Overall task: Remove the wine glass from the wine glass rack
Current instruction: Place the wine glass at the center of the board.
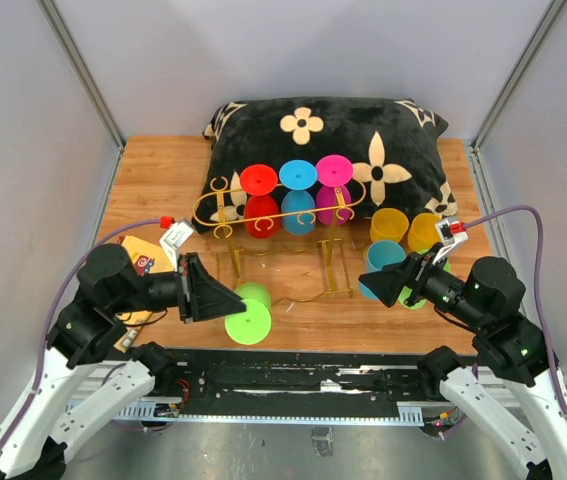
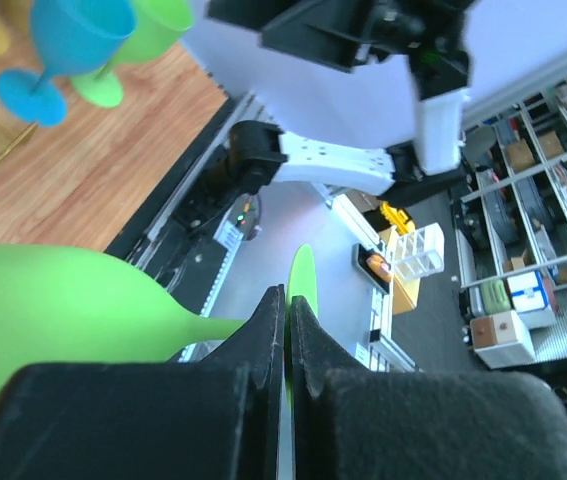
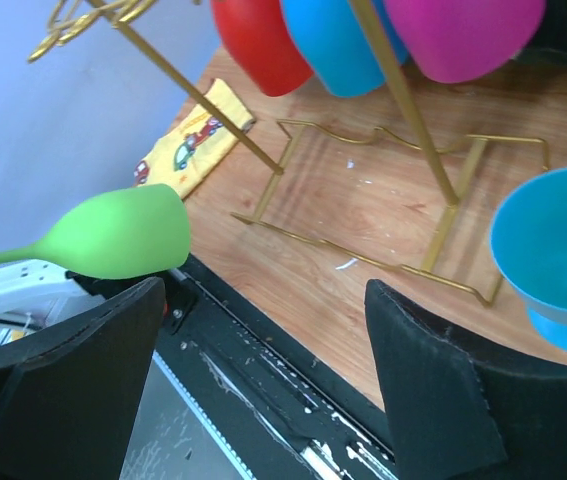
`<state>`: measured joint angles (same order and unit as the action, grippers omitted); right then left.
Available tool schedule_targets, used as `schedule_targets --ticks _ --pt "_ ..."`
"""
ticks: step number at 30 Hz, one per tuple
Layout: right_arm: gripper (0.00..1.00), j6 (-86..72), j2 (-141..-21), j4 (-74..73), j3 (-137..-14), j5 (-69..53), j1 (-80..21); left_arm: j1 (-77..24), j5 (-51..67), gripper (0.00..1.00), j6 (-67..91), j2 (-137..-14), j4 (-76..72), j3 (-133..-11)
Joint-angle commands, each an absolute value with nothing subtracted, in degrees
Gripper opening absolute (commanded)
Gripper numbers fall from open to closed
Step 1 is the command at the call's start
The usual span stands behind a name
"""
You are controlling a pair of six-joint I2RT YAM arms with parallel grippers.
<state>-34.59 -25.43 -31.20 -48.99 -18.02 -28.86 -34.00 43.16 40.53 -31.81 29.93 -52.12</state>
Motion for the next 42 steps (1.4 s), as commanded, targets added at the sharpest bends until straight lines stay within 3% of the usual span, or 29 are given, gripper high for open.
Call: schedule_targets --ticks 1,11,18,26,36,42 --pt "0.81 -36.20 -25.79 -25.00 -47.79 -26.18 -28.74 -34.54 49.00 0.01 42.55 -29.32 21.93 -53.80" --pt "0.80 -37.34 -26.18 -23.11 -48.88 -31.42 -28.70 -39.67 50.04 0.01 38.15 -40.14 17.35 -59.12" --pt "0.78 -37.62 -24.79 -23.07 -49.20 -32.50 -28.74 -59.74 26.37 0.01 28.21 -49.91 18.41 -65.48" --pt "0.74 -37.03 -23.52 -23.19 -51.23 -37.83 -28.74 -65.94 11.74 0.01 25.60 -54.23 12.66 -63.27" --pt "0.58 -41.18 -25.14 -17.50 -48.97 -46.38 -28.74 -67.61 10.75 0.01 30.83 -55.03 -1.17 -55.45" --pt "0.44 -39.16 -29.06 -22.68 -50.54 -49.19 -28.83 -69.49 7.97 0.00 31.29 -56.50 -4.02 -54.46"
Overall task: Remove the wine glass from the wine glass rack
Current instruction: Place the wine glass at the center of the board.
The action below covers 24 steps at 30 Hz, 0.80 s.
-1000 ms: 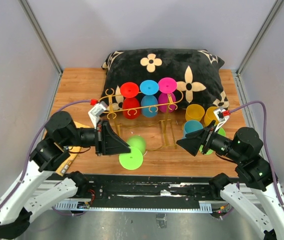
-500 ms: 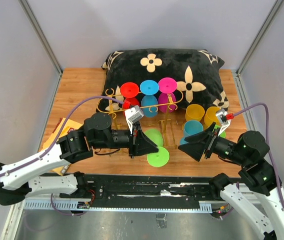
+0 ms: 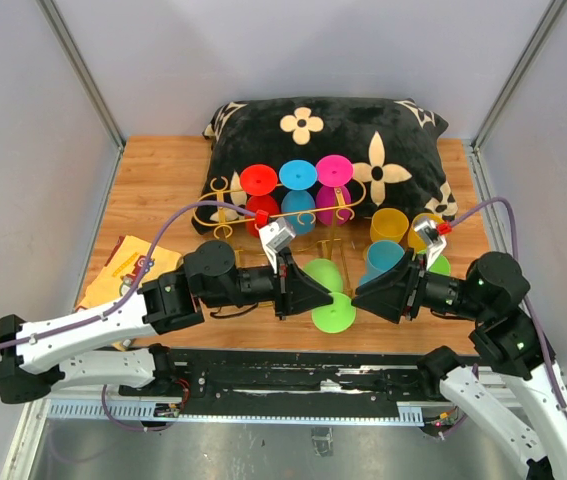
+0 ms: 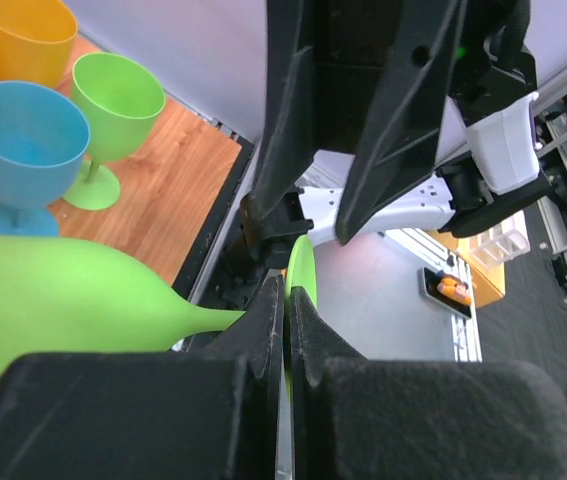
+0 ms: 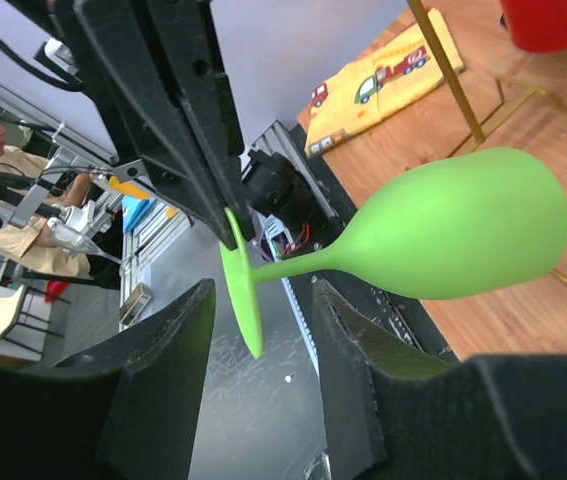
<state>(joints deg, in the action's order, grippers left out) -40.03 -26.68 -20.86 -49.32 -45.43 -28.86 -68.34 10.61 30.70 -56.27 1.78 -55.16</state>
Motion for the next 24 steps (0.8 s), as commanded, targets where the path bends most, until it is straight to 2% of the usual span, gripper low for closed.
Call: schedule_targets --ticks 1,7,17,24 --pt "0.43 -39.01 -29.33 -22.60 -50.64 -49.90 -28.83 -69.52 7.36 0.01 31.29 -56.47 -4.27 -54.30" --pt "0.36 -39.02 -30.06 -21.41 -50.15 -52.33 -29.11 -69.61 3.81 0.01 30.94 -54.93 -5.44 -52.91" --pt "0.01 -44.88 -29.80 -11.98 -48.24 -55.03 -29.42 -69.61 3.52 0.02 31.54 -53.45 -8.14 -51.35" --pt "0.01 -44.43 -29.09 -12.32 -48.71 -54.40 -29.44 -69.61 4.44 0.09 31.22 -53.22 -8.00 -51.16"
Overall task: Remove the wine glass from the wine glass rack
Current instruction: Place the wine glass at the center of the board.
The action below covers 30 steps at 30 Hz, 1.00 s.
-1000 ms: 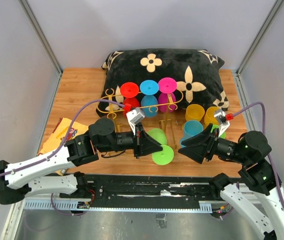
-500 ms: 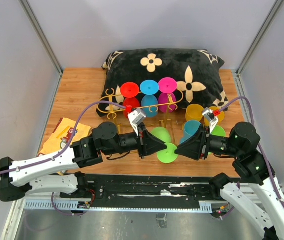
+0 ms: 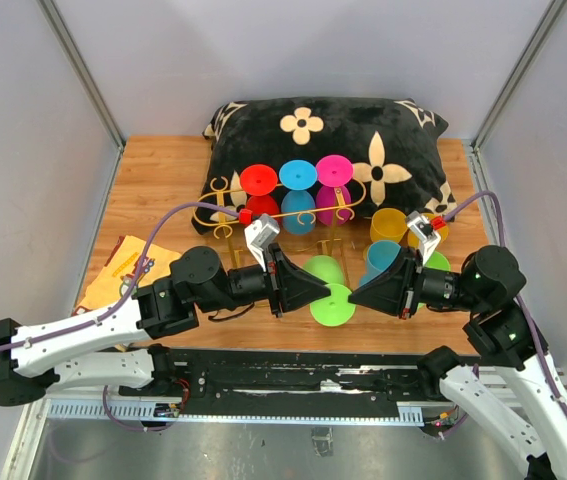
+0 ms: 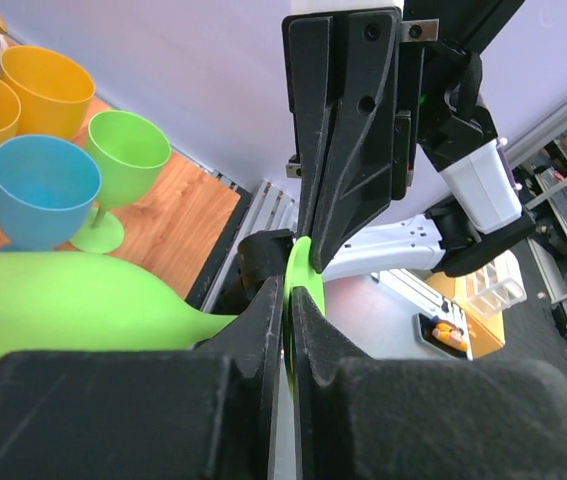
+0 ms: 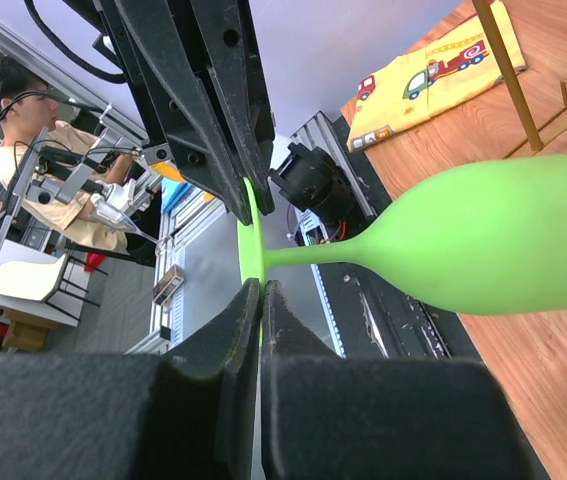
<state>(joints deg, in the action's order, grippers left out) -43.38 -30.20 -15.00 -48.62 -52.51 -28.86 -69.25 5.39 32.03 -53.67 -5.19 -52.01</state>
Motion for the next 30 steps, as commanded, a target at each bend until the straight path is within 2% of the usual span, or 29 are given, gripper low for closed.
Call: schedule_targets --ticks 1,4,7,21,30 --pt "0.01 -44.25 -28.97 -12.42 -48.78 -54.21 -29.42 -69.65 4.88 0.13 31.16 -53.32 -7.93 -51.15" --pt "0.01 -43.51 -28.51 -13.20 -49.00 -53.19 -29.44 -69.61 7.02 0.27 30.77 -54.01 -7.50 -51.51" --pt "0.01 -41.64 -28.04 -15.92 -49.78 -51.10 -29.44 -69.61 9.14 0.32 30.49 -55.01 -5.75 -52.37" --pt "0.01 -37.44 -25.28 -20.30 -50.32 -42.78 -29.44 -69.61 11.93 0.36 32.60 -55.88 0.29 -53.02" --pt "0.01 -37.50 -24.51 -19.86 -49.86 -43.64 -29.44 -69.65 13.25 0.31 35.13 -59.02 -2.95 -53.03"
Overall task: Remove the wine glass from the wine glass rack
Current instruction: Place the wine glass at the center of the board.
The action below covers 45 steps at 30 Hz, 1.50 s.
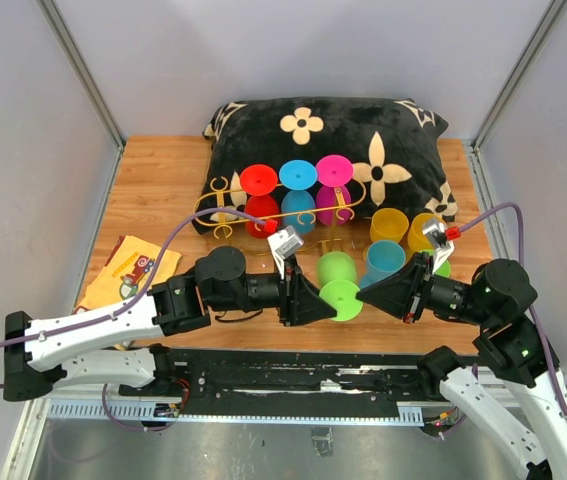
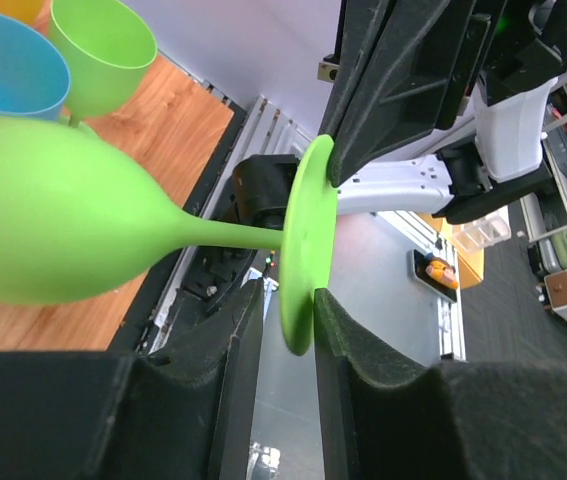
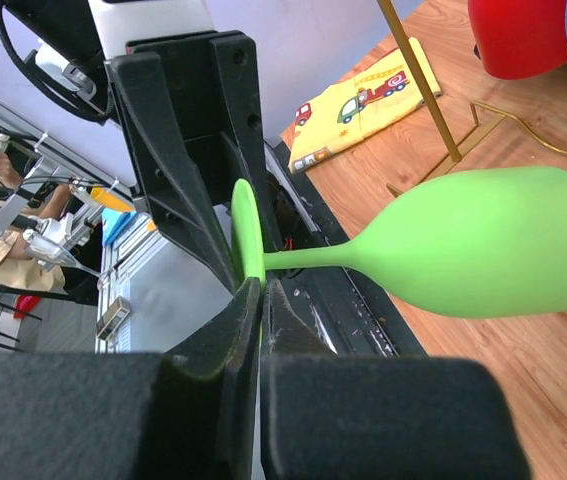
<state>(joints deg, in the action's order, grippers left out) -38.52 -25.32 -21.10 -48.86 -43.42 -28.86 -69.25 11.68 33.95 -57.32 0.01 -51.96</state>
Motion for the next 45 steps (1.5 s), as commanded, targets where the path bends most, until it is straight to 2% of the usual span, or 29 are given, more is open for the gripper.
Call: schedule_targets --ticks 1,8,12,13,18,23,27,35,45 --pt "0.01 -37.53 -24.49 -19.79 -49.78 -43.72 -29.44 -69.62 13.61 0.30 35.22 -59.51 -3.32 -53.12" --pt "0.01 -37.80 -24.53 -19.48 -49.40 -45.25 -29.44 -69.63 13.64 0.21 34.89 -60.13 -4.87 -53.44" --pt "0.02 -37.66 -24.01 -19.44 -49.14 -44.01 -29.44 -69.65 13.26 0.02 33.53 -59.49 -5.28 -52.94" --pt "0.04 -37.56 -23.88 -19.45 -49.16 -43.41 -29.44 -69.61 12.97 0.01 33.03 -59.24 -5.15 -52.73" --pt "0.19 -36.19 -22.66 -20.26 -49.40 -40.07 -29.44 -70.14 12.21 0.00 26.67 -57.53 -2.90 -51.94" --pt "0.43 -31.96 -22.00 -26.33 -52.35 -32.98 -29.44 -74.03 9.41 0.01 16.16 -55.64 -0.56 -51.28" --pt "0.54 -30.00 -20.88 -30.46 -53.69 -24.15 -29.44 -77.12 12.21 0.01 11.78 -55.80 -2.85 -48.36" --pt "0.58 -31.43 -19.83 -41.14 -53.68 -2.95 -29.42 -85.58 15.05 0.01 -4.66 -58.53 2.83 -47.54" --pt "0.69 -33.98 -28.12 -37.57 -53.53 -19.32 -29.44 -85.78 9.91 0.01 -12.21 -57.00 14.19 -47.93"
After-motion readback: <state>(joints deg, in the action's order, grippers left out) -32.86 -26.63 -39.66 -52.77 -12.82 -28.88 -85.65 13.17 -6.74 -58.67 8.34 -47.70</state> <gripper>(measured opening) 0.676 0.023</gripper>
